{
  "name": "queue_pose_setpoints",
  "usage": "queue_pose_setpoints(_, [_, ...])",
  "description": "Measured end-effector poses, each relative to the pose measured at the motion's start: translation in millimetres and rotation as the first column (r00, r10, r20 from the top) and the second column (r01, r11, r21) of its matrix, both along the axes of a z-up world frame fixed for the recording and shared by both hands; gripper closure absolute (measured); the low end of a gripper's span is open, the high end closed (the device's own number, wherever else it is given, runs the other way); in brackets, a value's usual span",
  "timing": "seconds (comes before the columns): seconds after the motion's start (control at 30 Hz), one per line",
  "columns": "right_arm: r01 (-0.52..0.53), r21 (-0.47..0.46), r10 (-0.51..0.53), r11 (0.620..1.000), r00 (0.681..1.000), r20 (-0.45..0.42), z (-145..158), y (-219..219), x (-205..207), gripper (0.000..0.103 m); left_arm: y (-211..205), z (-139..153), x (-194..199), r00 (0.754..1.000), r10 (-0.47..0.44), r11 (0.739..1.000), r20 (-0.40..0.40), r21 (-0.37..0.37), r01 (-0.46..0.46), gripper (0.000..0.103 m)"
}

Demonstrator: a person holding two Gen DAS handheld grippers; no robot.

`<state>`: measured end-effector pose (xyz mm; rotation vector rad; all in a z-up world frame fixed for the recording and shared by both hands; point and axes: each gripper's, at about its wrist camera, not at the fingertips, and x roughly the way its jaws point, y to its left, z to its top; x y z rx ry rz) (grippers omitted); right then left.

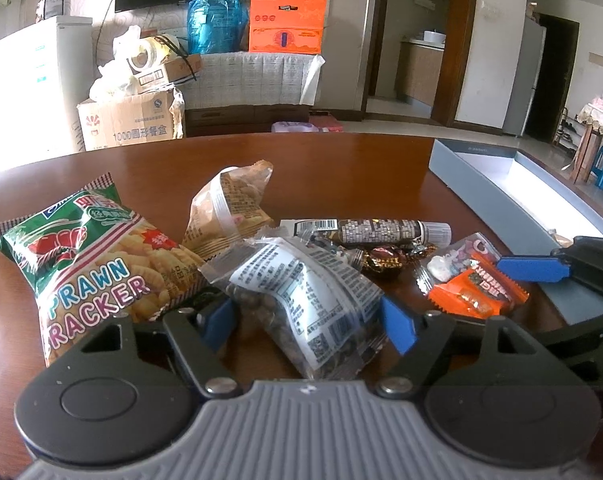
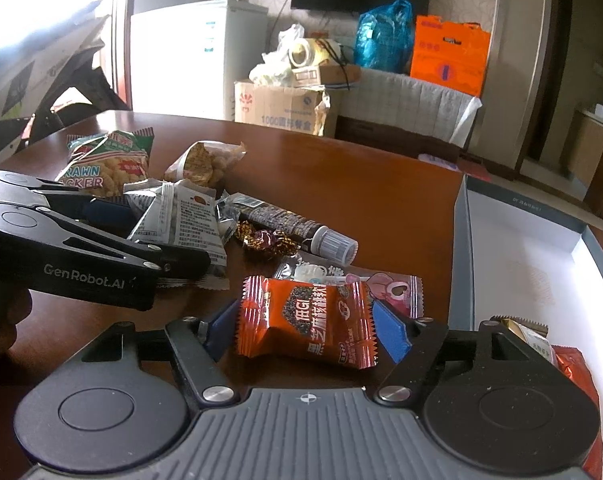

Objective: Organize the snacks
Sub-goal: 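Lower the right tool onto the orange snack packet while the left tool approaches the clear printed bag, then close the right tool on the orange packet while the left tool grasps the clear printed bag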

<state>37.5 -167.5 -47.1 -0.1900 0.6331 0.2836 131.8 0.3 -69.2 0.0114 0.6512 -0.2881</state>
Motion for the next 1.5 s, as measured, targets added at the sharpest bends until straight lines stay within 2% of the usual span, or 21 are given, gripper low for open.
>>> queue_pose_setpoints(0.8, [-0.006, 0.001, 0.006, 1.0, 1.0, -0.002, 0.5, -1.8, 0.0, 0.031, -4.6, -1.9, 1.0, 1.0, 0.006, 1.0, -0.002, 0.005, -0.006, 0.025])
queue_pose_setpoints(0.87, [-0.005, 0.0, 0.005, 1.0, 1.0, 0.001, 0.4, -1.8, -0.2, 0.03, -6.1, -1.8, 1.5, 1.0, -0.001, 1.0, -0.005, 0.008, 0.001, 0.021])
queue_pose_setpoints(0.93, [-0.007, -0.001, 0.007, 1.0, 1.0, 0.0, 0.5, -1.2, -0.4, 0.029, -8.9, -2.8, 1.7, 1.0, -0.013, 1.0, -0.014, 0.021, 0.014, 0.008])
queue_pose_setpoints(1.0, [-0.008, 0.0, 0.008, 1.0, 1.0, -0.001, 0.3, -0.8, -0.9, 0.028, -8.7, -3.4, 2.5, 1.0, 0.005, 1.0, -0.021, 0.027, -0.004, 0.004])
queue_pose_setpoints(1.27, [-0.002, -0.003, 0.002, 1.0, 1.0, 0.001, -0.2, 0.8, -0.6, 0.028, -7.4, -4.2, 3.5, 1.0, 0.004, 1.0, -0.022, 0.028, -0.003, 0.004])
queue_pose_setpoints(1.3, [-0.006, 0.001, 0.006, 1.0, 1.0, 0.0, -0.1, 0.3, -0.6, 0.029, -7.2, -4.4, 3.3, 1.0, 0.002, 1.0, -0.021, 0.027, -0.002, 0.005])
queue_pose_setpoints(1.4, [-0.007, 0.006, 0.007, 1.0, 1.0, -0.002, 0.9, -0.8, -1.1, 0.033, -7.7, -3.6, 2.6, 1.0, -0.022, 1.0, -0.009, 0.02, 0.023, 0.018])
queue_pose_setpoints(1.5, [-0.004, 0.013, 0.004, 1.0, 1.0, 0.0, 2.7, -2.8, -2.6, 0.044, -8.5, -2.3, 1.8, 0.999, -0.048, 0.999, 0.003, 0.016, 0.048, 0.033])
